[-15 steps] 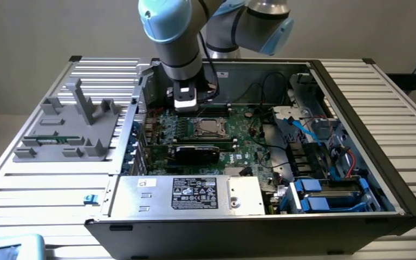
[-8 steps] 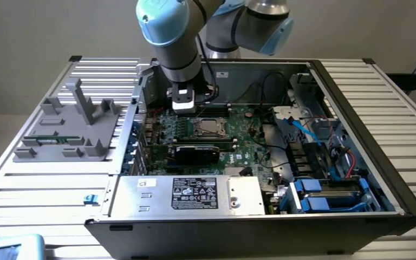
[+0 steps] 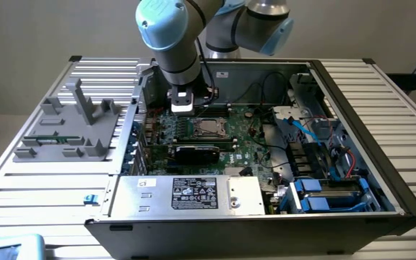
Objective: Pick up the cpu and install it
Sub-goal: 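Install the first cpu locking lever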
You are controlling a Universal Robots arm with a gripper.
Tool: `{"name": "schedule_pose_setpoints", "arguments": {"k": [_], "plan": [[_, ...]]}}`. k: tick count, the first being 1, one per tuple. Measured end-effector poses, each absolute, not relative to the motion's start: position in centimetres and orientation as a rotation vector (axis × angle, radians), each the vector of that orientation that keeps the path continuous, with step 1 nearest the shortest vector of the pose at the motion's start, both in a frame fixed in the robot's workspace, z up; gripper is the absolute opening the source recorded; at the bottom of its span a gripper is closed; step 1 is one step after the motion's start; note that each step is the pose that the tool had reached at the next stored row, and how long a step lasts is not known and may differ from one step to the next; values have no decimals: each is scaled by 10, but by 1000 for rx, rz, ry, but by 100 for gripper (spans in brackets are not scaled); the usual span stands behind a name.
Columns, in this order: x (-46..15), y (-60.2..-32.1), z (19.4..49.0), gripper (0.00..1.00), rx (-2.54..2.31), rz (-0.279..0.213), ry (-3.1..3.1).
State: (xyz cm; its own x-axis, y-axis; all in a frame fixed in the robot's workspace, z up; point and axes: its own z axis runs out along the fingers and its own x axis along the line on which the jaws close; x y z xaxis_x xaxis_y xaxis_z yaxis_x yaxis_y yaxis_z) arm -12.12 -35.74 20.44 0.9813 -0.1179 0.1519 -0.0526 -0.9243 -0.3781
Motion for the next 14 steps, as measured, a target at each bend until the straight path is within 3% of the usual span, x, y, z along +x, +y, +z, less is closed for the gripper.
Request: {"name": "schedule_pose_setpoints", "arguments": {"k": [14], "plan": [[-124, -357, 202, 12, -2741, -244, 138]]}}
